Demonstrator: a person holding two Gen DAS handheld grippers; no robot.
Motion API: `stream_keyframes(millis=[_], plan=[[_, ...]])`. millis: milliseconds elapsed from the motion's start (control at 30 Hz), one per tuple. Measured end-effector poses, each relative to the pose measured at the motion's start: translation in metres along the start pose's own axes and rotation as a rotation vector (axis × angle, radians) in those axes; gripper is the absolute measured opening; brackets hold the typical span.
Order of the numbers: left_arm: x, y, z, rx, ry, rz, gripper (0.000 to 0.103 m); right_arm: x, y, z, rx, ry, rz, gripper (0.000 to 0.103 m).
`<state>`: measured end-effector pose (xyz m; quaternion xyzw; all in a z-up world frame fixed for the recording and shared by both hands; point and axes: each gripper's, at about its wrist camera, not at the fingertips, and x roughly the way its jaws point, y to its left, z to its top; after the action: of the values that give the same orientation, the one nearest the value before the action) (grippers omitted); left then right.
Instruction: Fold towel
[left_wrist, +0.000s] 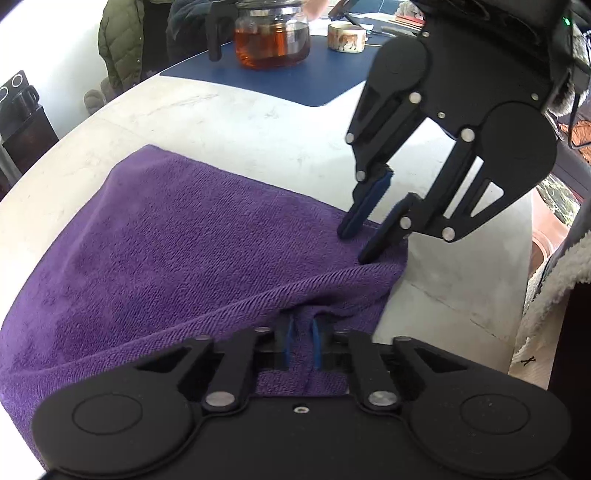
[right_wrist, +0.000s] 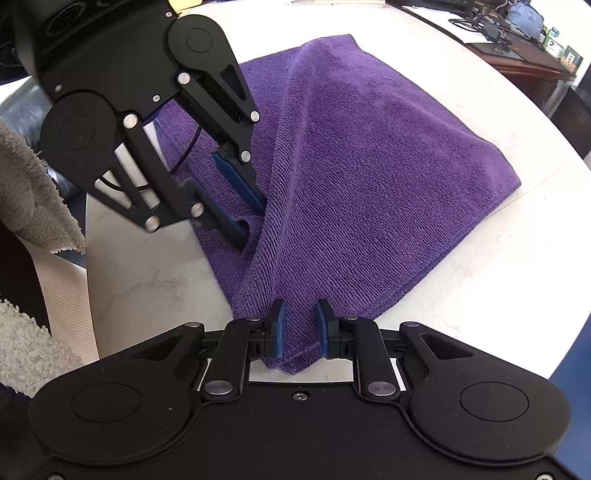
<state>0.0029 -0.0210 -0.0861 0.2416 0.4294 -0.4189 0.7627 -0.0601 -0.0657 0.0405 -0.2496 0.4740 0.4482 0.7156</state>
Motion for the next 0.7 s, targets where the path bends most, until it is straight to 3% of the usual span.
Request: stream_keyframes(millis=[400,700], plan=[[-0.011,-0.015,-0.014,-0.009,0.05,-0.044,0.002,0.008,0.006,0.009,0.013,-0.001,-0.007,0.017],[-0.038,-0.026,-0.033,-0.157,0.017,0.0,0.004,0.006,0.005,0.007,-0.002,0.007,-0.008,0.017]])
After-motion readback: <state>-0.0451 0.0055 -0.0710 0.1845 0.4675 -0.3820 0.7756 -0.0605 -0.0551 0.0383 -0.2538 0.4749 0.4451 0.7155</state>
